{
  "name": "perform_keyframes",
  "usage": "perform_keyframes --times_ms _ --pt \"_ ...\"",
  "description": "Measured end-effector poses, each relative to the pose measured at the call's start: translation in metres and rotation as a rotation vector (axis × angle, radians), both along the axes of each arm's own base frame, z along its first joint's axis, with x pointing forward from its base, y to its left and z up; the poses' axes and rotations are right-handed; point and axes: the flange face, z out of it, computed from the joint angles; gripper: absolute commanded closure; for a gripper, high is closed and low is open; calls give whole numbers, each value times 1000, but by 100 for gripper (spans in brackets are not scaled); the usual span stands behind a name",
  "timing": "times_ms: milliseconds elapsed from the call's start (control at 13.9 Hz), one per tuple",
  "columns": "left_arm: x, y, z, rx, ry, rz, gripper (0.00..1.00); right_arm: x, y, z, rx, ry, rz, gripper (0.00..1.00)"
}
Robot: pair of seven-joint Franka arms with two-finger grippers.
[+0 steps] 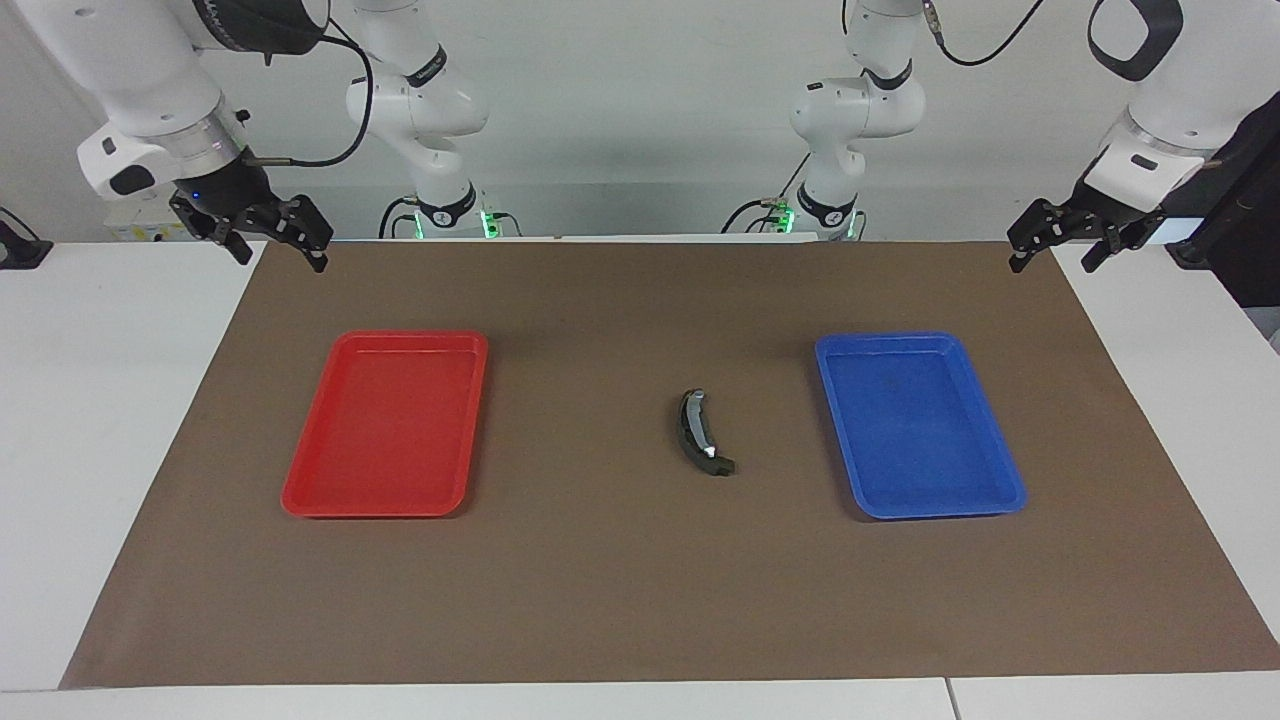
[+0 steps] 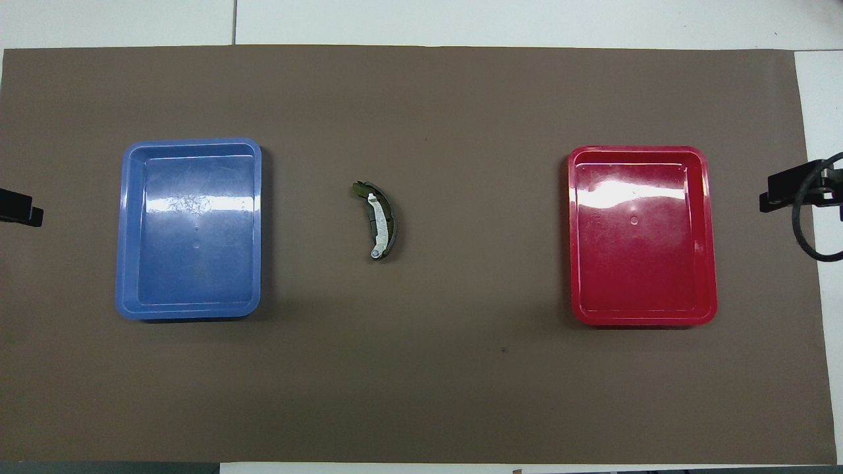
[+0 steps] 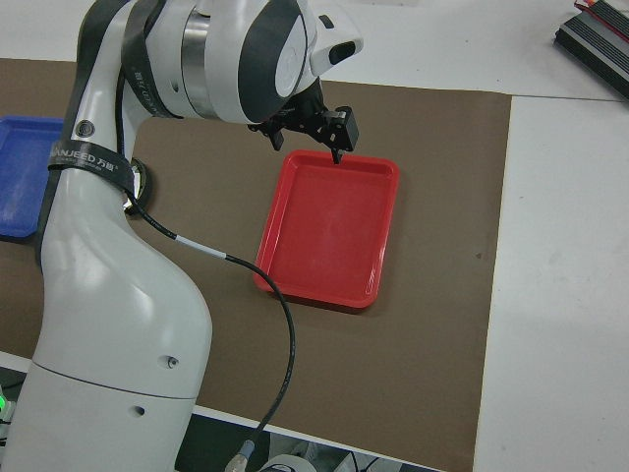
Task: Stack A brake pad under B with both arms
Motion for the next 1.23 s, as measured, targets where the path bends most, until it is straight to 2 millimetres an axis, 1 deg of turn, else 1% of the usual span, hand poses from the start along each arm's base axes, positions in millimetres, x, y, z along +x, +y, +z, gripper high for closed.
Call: perform_keyframes --times_ms 289,1227 --pt "0 0 0 0 0 0 0 4 9 -3 -31 -19 48 1" --pt "0 0 0 0 0 0 0 1 9 -3 -29 4 48 1"
